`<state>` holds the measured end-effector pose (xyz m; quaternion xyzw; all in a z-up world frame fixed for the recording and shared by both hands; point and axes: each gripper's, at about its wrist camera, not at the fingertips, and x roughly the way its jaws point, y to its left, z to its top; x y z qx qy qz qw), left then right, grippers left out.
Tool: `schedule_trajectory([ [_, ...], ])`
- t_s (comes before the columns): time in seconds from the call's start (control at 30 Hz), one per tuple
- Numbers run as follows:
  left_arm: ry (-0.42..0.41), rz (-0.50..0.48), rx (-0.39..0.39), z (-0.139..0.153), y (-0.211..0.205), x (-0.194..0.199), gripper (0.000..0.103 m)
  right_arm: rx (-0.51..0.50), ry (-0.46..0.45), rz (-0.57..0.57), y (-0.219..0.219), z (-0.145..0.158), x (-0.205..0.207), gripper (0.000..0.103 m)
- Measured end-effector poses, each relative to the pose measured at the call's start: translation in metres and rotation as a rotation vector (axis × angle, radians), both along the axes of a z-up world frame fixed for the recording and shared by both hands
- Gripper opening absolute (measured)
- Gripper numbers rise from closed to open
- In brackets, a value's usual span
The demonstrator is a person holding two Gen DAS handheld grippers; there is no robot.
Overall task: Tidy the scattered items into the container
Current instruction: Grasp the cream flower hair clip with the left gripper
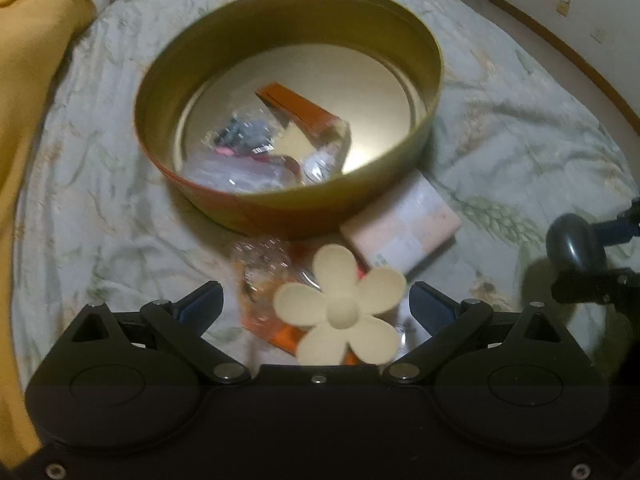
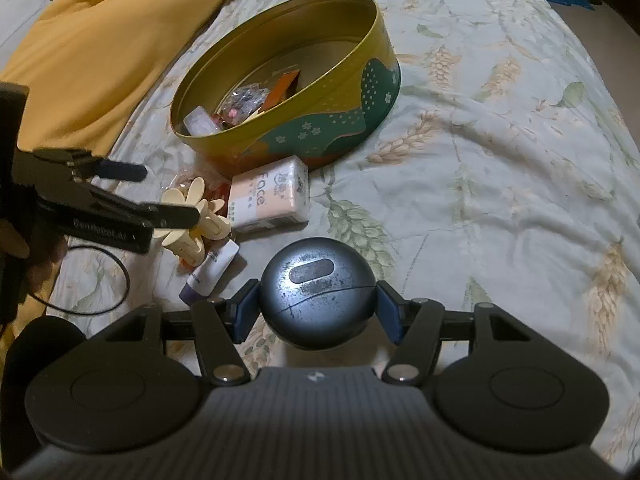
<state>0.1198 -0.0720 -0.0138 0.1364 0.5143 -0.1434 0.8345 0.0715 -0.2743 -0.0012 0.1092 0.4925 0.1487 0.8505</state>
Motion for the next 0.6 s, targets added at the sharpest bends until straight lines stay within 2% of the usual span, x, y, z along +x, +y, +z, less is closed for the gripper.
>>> schedule_trajectory([
  [0.1, 0.012, -0.003, -0.007, -0.006, -0.005, -0.003, 0.099, 0.004, 0.003, -0.009, -0.002, 0.0, 0.0, 0.063],
  [0.17, 0.008, 0.003, -0.012, -0.01, -0.006, -0.005, 0.091, 0.003, 0.003, -0.012, -0.002, 0.0, 0.001, 0.063],
  [0.23, 0.02, 0.007, -0.023, -0.013, -0.007, -0.005, 0.07, -0.001, 0.004, -0.013, -0.002, 0.0, 0.001, 0.063],
  [0.43, 0.023, 0.029, -0.07, -0.01, 0.003, -0.015, 0.07, -0.012, 0.008, -0.015, -0.001, -0.001, 0.002, 0.063],
  [0.6, -0.009, 0.046, -0.097, 0.002, 0.018, -0.036, 0.07, -0.022, 0.01, -0.015, 0.0, -0.001, 0.002, 0.063],
])
